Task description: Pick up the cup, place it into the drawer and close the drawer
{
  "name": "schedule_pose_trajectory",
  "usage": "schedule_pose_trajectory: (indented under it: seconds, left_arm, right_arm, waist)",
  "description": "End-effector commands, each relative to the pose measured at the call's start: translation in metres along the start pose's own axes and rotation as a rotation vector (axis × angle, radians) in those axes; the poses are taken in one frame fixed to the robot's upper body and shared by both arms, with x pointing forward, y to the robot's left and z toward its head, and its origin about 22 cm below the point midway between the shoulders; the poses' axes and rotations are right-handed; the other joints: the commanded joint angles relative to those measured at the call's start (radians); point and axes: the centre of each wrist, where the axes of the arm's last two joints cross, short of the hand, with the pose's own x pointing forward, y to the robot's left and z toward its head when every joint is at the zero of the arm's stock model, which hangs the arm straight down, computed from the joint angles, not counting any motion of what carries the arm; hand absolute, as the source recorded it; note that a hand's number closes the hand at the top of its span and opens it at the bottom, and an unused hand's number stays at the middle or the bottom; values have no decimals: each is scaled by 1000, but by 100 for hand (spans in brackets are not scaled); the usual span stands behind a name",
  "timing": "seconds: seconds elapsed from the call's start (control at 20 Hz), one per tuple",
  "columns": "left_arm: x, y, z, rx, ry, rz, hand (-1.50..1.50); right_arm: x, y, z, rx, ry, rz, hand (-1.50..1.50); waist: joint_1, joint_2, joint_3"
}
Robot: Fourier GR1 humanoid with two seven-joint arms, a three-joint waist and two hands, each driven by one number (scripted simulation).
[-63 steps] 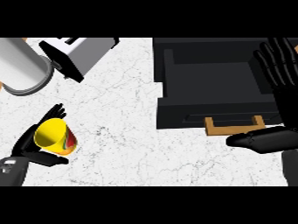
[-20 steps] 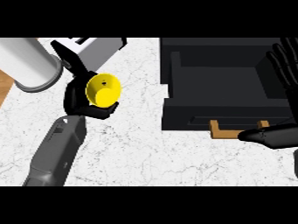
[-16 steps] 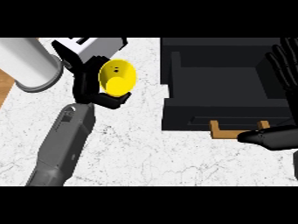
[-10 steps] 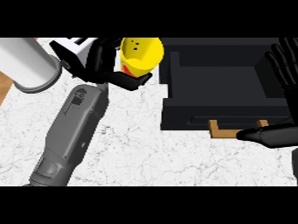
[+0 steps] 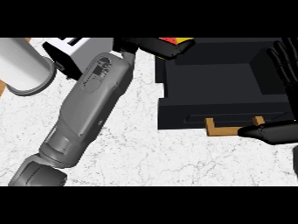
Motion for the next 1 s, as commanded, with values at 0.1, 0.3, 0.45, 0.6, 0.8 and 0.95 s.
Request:
schedule_pose_trajectory:
  seconds: [0.1,0.3,0.45,0.6,0.8,0.95]
  left_arm:
    - [10,-27,-25,5,131,-98,150]
    - [-1,-28,-25,11,220,-166,150]
    - [-21,-25,-11,-55,269,-193,150]
    - [-24,-27,-10,-125,321,-248,150]
    - [-48,-19,10,-148,364,-256,150]
    - [-38,-27,4,-174,361,-248,-150]
  right_arm:
    - [-2,-4,-14,16,-22,-13,-150]
    - [3,3,1,37,-31,-27,-150]
    - [7,13,-7,58,-59,-36,-150]
    - [2,11,-21,79,-57,-24,-150]
    - [-1,18,-17,99,-68,-49,-150]
    - [10,14,-33,121,-95,-51,-150]
  waist:
    - [-31,13,1]
    - [-60,15,1]
    - [-98,22,1]
    - [-112,38,2]
    - [-146,38,2]
    - [-159,40,2]
